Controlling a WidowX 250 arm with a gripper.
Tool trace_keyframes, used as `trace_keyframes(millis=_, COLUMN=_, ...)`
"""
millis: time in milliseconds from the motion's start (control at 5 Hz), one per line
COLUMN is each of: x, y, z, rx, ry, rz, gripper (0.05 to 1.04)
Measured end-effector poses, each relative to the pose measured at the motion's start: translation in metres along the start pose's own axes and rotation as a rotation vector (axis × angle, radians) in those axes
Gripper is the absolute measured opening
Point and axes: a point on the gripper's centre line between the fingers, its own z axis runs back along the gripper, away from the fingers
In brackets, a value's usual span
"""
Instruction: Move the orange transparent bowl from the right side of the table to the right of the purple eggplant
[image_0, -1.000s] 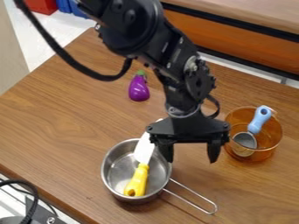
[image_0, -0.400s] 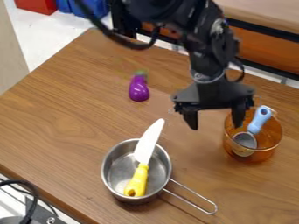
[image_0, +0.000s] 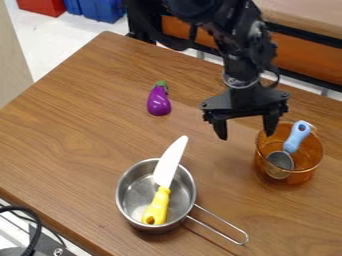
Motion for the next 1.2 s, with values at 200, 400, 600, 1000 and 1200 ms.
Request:
trace_keyframes(millis=200, x=0.002, y=-0.001, z=-0.008, rx=0.006, ry=-0.006, rz=0.001, gripper=0.999)
trace_keyframes(millis=400, x=0.004, y=-0.004, z=-0.008, rx=-0.011, ry=-0.017, rz=-0.002, gripper=0.999)
trace_keyframes(millis=600, x=0.000, y=-0.004, z=-0.015, rx=0.000, ry=-0.017, rz=-0.011, gripper=0.999)
trace_keyframes(millis=1000, x=-0.002, y=-0.006, z=-0.026, rx=0.032, ry=-0.032, rz=-0.022, gripper=0.999)
trace_keyframes(millis=1200, x=-0.004, y=-0.006, z=-0.031, rx=0.048, ry=-0.039, rz=-0.048, gripper=0.999)
